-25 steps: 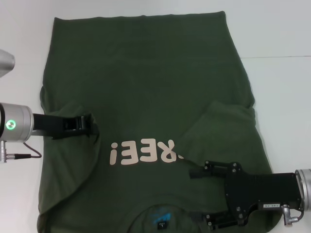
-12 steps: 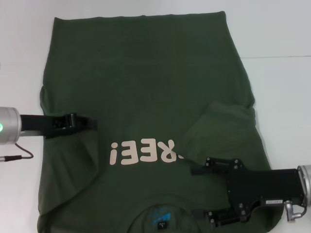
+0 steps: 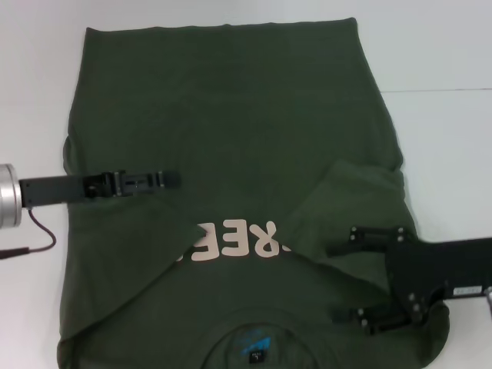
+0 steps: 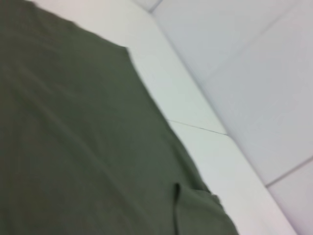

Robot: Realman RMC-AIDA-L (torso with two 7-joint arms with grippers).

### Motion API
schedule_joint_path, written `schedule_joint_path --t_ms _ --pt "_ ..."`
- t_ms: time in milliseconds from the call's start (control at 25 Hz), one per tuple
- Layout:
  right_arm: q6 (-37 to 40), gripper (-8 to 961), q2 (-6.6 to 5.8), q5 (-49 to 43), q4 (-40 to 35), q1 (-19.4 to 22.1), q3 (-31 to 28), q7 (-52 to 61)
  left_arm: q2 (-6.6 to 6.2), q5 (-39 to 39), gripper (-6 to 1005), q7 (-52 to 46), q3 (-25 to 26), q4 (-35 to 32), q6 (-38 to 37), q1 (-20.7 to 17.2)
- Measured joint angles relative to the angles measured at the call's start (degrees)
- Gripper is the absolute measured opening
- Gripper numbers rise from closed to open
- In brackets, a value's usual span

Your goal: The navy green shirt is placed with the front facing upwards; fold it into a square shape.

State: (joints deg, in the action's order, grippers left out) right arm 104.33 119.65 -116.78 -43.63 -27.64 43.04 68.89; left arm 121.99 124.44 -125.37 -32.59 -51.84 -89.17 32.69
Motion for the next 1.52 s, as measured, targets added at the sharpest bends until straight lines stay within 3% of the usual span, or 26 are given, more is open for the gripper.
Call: schedule_joint_path --t_ms 240,480,880,1000,1280,1520 --pt "2.02 909 -0.22 -0.43 -9.62 0.74 -0.07 16.19 0.16 -0.37 865 12.84 -0.25 0.06 -8.04 0.00" --pt "5.27 870 -0.21 -0.49 -17.47 2.66 -0.07 26.24 0.32 -0.47 948 28.58 -0.21 0.08 -19.20 -0.18" --pt "8.10 806 -2.36 -3.96 -19.40 -0.30 -2.20 47.97 1.62 -0.62 947 38.04 -1.40 0.15 -22.65 -0.36" --pt "8.13 787 -2.42 -3.85 -19.11 -0.52 -4.64 51.05 1.80 -0.92 947 39.38 -1.42 0.41 -22.31 -0.26" --pt "8.65 757 -4.27 -4.31 -18.66 -1.00 -3.64 55.56 1.80 -1.88 947 40.69 -1.44 1.96 -21.88 0.13" --pt "6.11 760 -7.41 -6.72 -18.17 -0.97 -7.44 65.64 1.83 -2.62 946 40.89 -1.44 2.36 -21.86 0.13"
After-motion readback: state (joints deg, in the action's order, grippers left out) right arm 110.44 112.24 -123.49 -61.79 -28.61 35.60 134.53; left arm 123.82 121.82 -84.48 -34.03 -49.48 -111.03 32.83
